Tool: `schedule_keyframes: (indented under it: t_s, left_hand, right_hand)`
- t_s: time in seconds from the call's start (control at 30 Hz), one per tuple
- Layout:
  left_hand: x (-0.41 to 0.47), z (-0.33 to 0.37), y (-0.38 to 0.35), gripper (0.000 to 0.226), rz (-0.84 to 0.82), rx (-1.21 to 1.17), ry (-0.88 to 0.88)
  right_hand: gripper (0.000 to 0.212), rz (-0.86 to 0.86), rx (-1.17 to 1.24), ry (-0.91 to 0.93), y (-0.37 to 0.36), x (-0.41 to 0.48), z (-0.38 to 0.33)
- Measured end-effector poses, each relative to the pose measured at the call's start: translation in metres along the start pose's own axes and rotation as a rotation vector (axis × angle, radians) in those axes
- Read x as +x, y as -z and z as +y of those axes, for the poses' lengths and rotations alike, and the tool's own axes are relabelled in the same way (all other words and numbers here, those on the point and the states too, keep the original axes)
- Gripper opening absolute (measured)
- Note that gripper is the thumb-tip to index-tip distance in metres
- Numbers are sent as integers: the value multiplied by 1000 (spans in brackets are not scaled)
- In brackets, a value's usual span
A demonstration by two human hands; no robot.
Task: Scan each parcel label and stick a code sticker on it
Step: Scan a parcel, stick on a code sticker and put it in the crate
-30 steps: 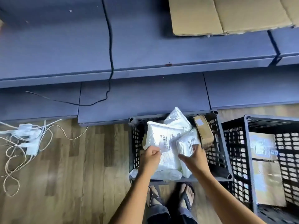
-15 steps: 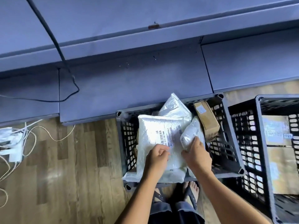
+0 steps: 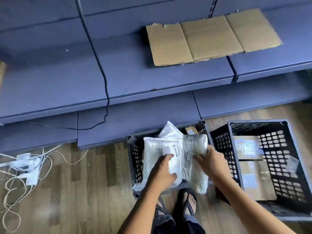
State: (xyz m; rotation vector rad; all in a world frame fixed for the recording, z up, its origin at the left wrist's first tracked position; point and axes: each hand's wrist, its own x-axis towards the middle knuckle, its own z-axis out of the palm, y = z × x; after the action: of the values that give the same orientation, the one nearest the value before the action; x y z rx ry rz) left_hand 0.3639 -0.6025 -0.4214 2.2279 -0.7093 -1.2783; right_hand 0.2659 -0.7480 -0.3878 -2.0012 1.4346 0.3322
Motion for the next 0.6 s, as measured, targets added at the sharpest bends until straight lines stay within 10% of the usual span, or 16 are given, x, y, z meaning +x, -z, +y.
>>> schedule_keyframes:
  t_s: [0.27,0.6]
  left_hand:
    - [-94,71,67,115,49,423,-296]
    - [-210,134,167,40,427,40,-250]
  right_hand:
    - [28,-62,386,13,140,-68,-82]
    - [40,-509,713,205,262,-166,-142]
